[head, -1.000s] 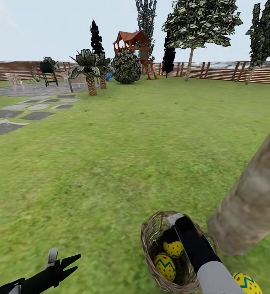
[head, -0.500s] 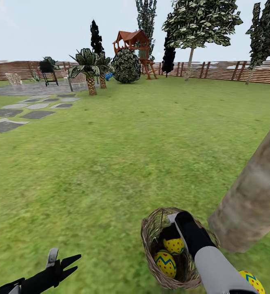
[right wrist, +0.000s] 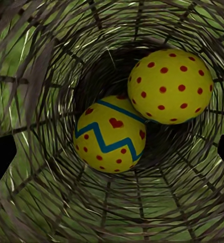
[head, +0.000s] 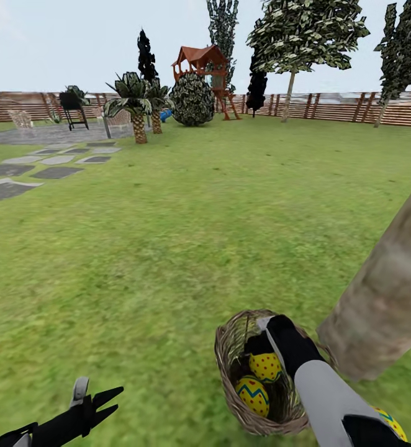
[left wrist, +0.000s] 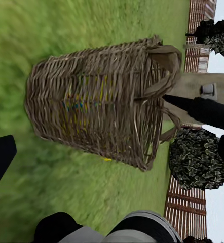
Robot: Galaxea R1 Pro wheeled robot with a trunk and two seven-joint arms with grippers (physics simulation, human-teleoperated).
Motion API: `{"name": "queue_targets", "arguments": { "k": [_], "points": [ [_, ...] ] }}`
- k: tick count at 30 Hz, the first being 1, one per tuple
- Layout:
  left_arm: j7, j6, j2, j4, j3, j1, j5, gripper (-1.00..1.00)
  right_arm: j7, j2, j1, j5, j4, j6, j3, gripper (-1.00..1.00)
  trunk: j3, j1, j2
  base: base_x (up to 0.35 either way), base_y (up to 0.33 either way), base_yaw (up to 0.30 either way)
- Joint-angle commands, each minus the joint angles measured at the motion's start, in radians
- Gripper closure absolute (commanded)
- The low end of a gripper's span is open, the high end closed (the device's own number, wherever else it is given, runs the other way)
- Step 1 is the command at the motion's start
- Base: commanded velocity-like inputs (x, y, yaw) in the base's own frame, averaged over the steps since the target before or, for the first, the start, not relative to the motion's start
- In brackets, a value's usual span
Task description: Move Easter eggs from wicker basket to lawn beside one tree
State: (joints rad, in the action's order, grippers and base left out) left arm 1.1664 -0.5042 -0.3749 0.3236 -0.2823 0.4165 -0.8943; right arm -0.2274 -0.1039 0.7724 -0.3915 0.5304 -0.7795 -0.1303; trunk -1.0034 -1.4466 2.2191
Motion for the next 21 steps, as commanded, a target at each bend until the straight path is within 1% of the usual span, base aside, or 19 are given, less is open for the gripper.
{"name": "queue_targets", "arguments": {
  "k": [1,5,6,21],
  "points": [
    [0.002,-0.01,-0.001,0.0,-0.006,0.001,-0.009,-1.0,0.007,-0.001,0.01,-0.011,-0.021,0.009,-0.019,-1.0,-0.004,-0.004,0.008,0.0,0.0,0.0],
    [0.001,-0.01,-0.001,0.0,-0.006,0.001,-0.009,-1.0,0.068,0.0,0.025,-0.011,-0.056,0.041,-0.029,-1.0,-0.017,-0.019,0.036,0.0,0.0,0.0],
    [0.001,-0.01,-0.001,0.0,-0.006,0.001,-0.009,-1.0,0.073,0.0,0.026,-0.011,-0.061,0.045,-0.03,-1.0,-0.02,-0.023,0.043,0.0,0.0,0.0],
    [0.002,-0.01,-0.001,0.0,-0.006,0.001,-0.009,-1.0,0.083,-0.002,0.033,-0.009,-0.107,0.054,-0.032,-1.0,-0.067,-0.08,0.148,0.0,0.0,0.0]
  ]
}}
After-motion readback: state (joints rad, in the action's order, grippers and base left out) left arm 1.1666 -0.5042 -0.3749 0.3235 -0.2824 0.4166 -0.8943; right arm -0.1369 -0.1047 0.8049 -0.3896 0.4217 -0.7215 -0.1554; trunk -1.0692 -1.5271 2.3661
